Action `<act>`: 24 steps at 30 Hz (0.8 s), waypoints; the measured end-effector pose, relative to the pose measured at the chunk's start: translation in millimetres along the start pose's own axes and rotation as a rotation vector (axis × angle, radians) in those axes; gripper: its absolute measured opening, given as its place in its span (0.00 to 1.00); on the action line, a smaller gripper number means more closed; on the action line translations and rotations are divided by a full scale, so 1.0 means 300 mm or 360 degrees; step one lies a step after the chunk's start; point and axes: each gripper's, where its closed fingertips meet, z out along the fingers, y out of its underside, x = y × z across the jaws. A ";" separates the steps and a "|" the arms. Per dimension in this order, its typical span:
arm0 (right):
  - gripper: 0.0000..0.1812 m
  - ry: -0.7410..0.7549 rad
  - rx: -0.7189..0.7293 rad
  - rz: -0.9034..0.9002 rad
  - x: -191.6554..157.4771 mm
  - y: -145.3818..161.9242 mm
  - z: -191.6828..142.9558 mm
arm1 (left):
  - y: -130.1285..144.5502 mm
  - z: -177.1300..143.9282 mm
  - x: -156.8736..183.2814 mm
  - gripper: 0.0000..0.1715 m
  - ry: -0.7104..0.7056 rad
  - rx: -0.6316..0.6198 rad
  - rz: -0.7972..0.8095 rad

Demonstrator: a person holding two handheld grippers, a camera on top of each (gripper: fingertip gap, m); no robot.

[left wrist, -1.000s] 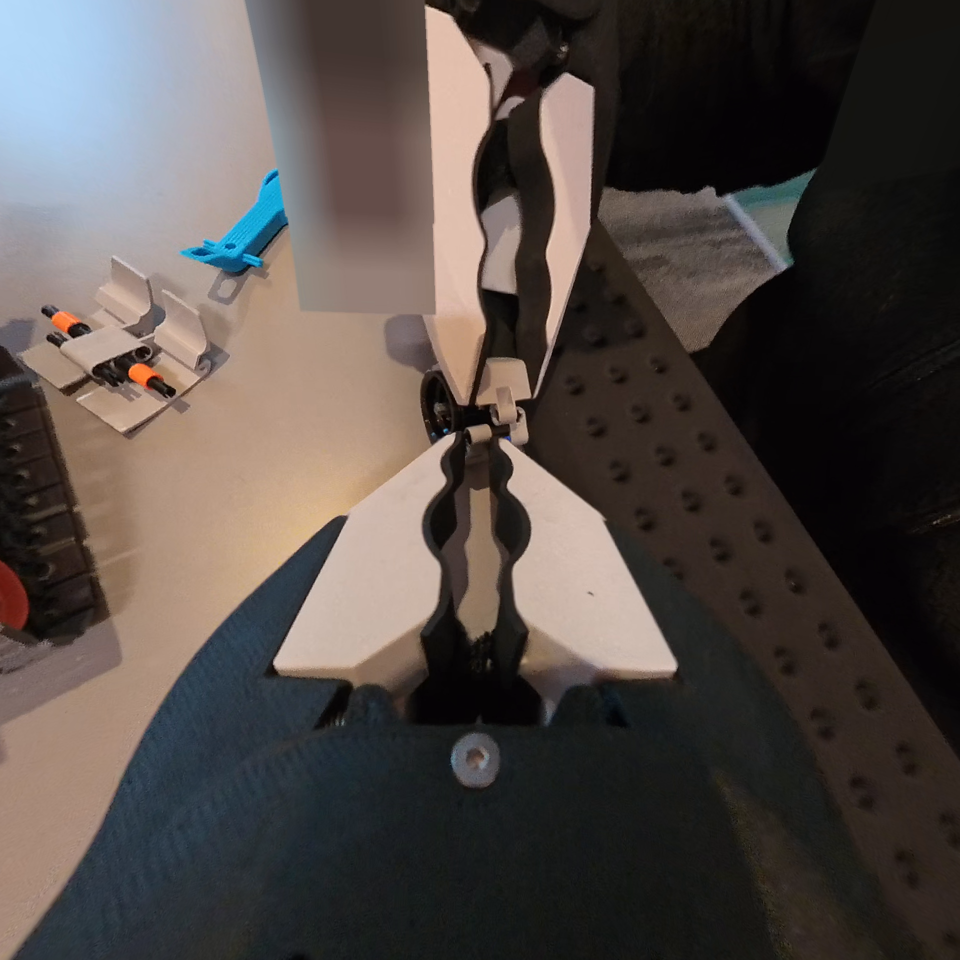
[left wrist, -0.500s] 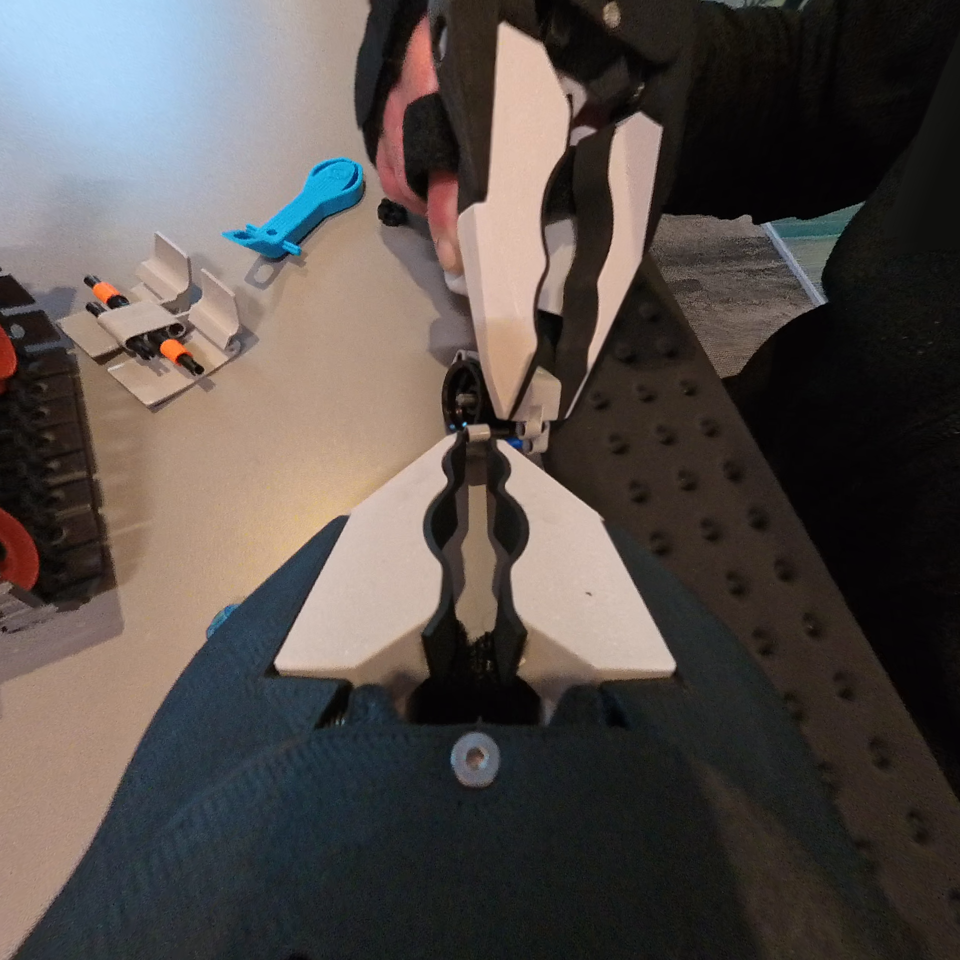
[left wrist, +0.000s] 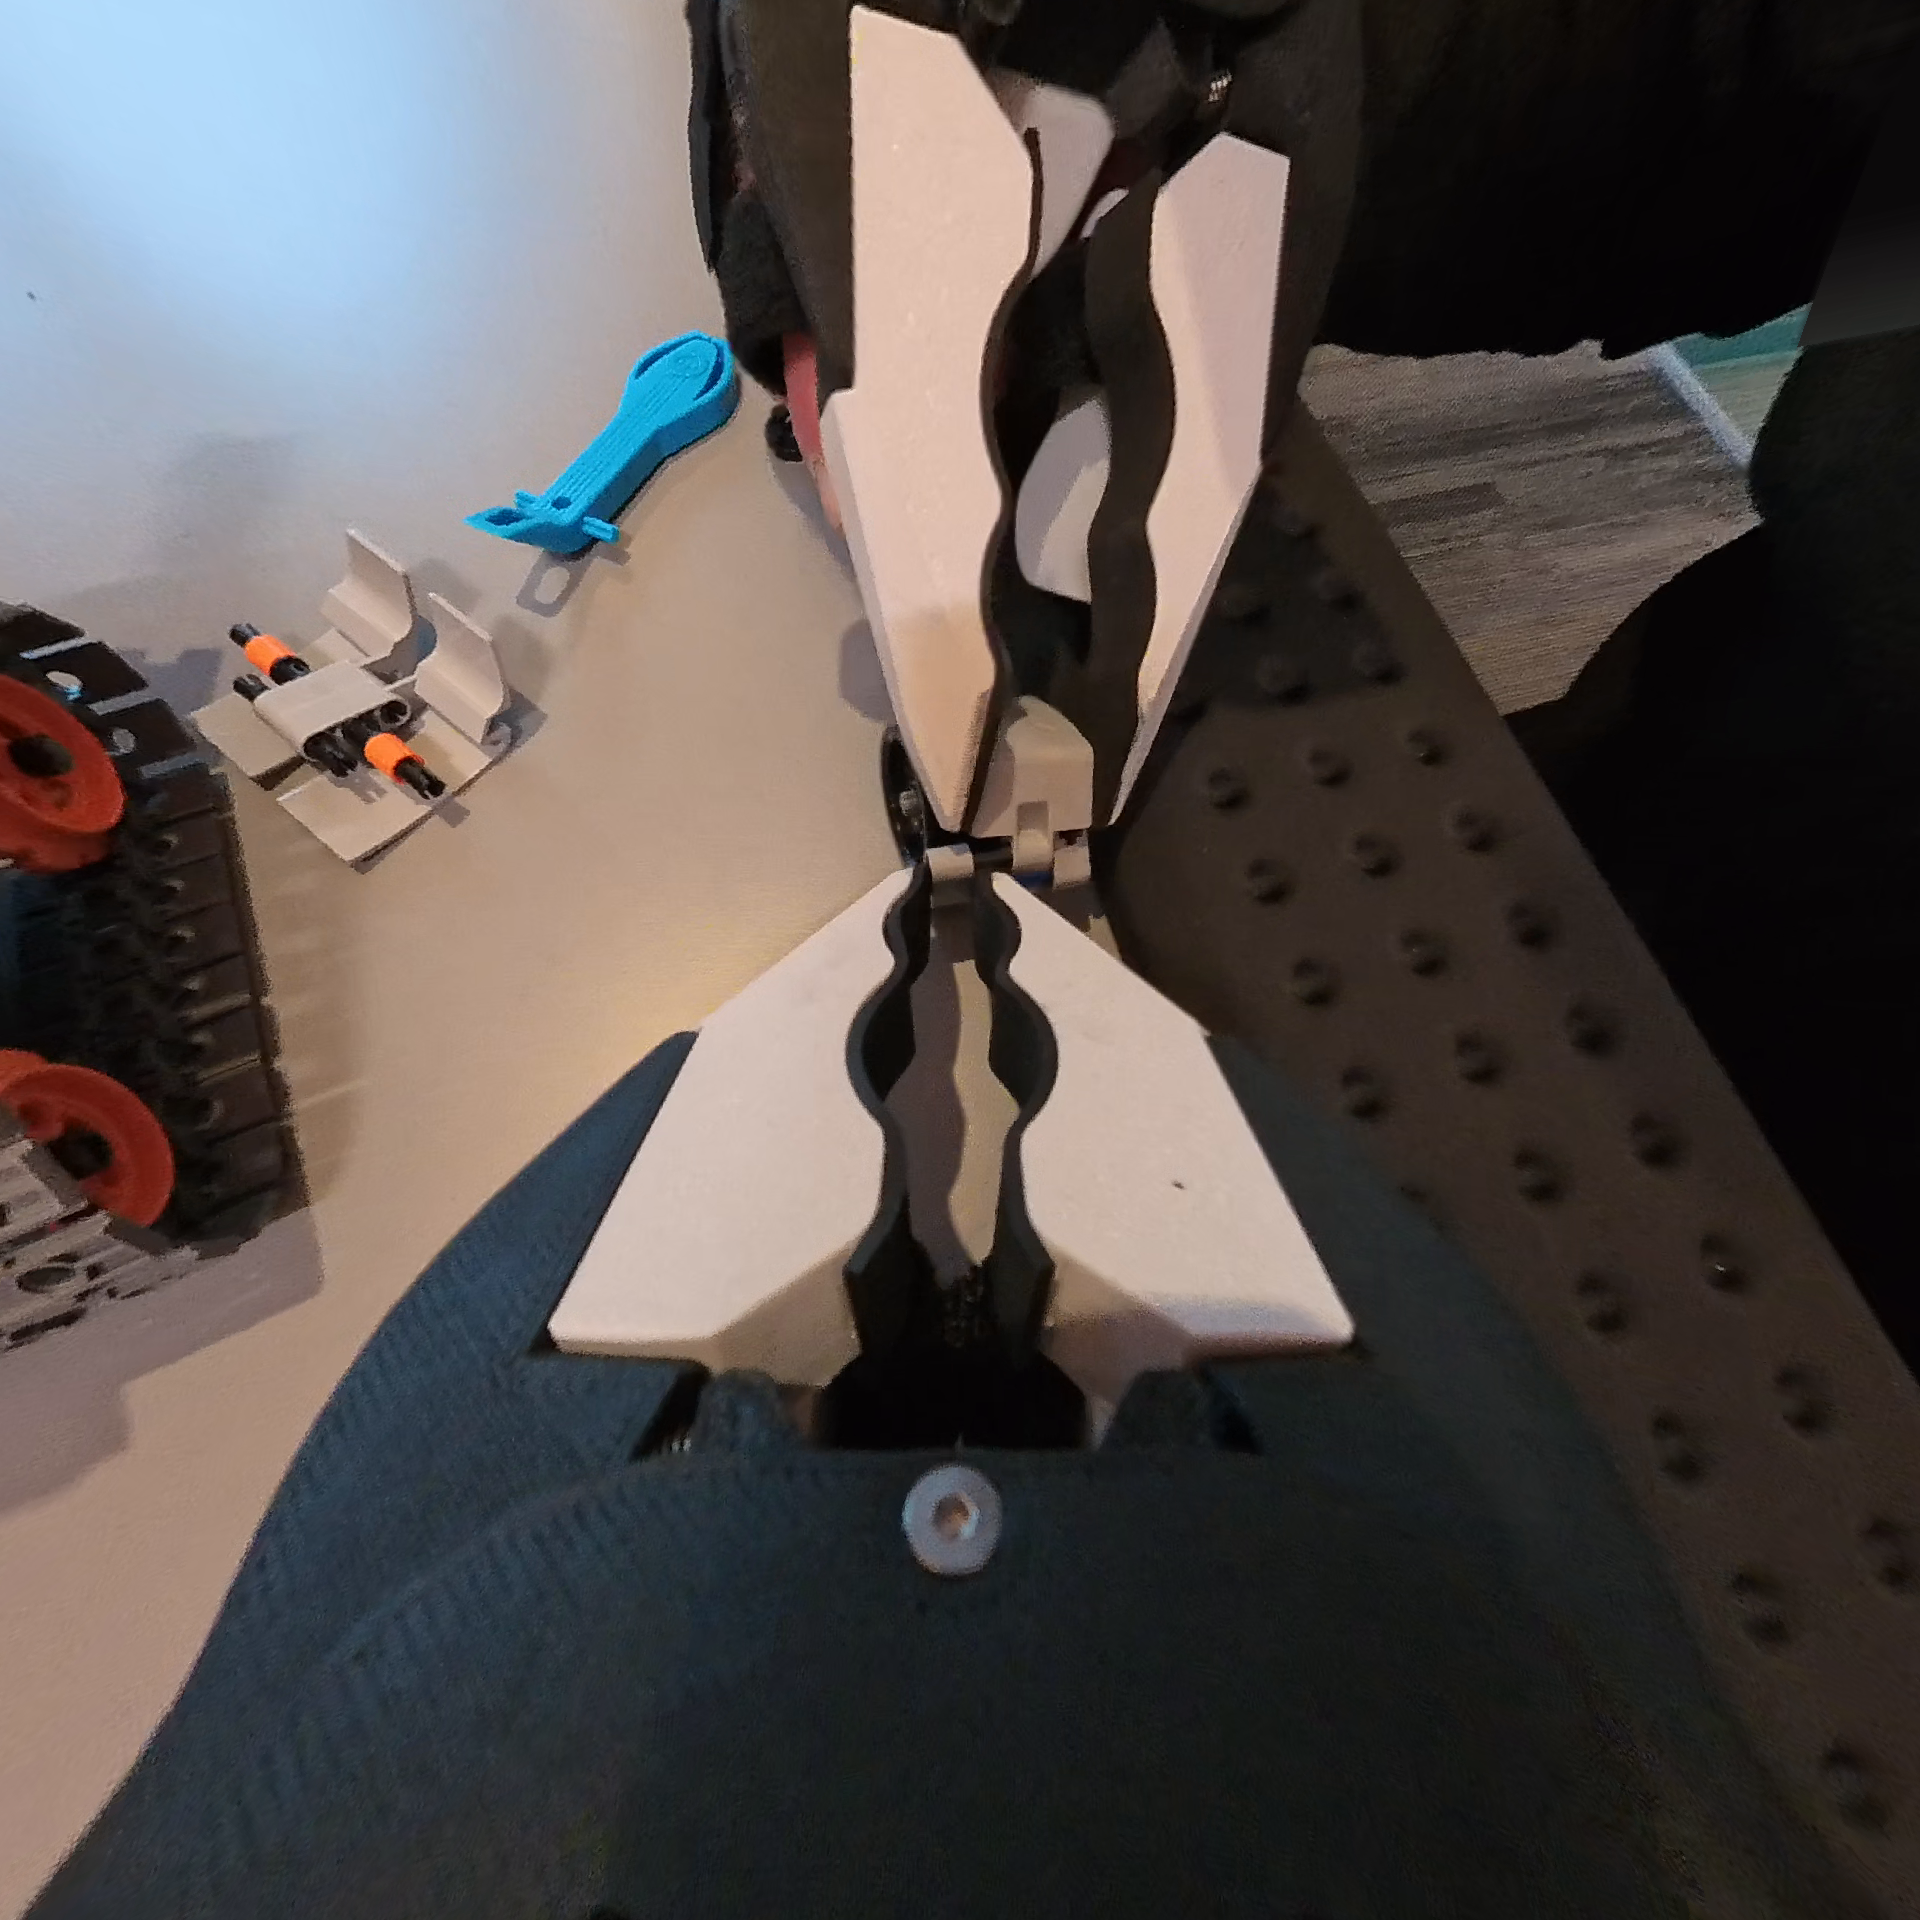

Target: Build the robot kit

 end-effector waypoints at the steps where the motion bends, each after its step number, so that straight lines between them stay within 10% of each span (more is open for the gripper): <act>1: 0.13 0.0000 -0.0001 0.0013 0.002 0.001 0.000 | 0.001 0.001 -0.002 0.03 -0.0022 -0.0009 0.0018; 13: 0.13 0.0004 0.0014 0.0066 0.014 0.006 -0.003 | -0.002 -0.004 -0.008 0.05 -0.0045 0.0015 -0.0005; 16: 0.13 0.0013 0.0020 0.0097 0.025 0.012 -0.008 | -0.012 -0.012 0.048 0.30 0.0189 0.0043 -0.0052; 24: 0.13 0.0033 0.0012 0.0111 0.033 0.013 -0.005 | -0.017 0.011 -0.003 0.15 -0.0022 0.0033 0.0018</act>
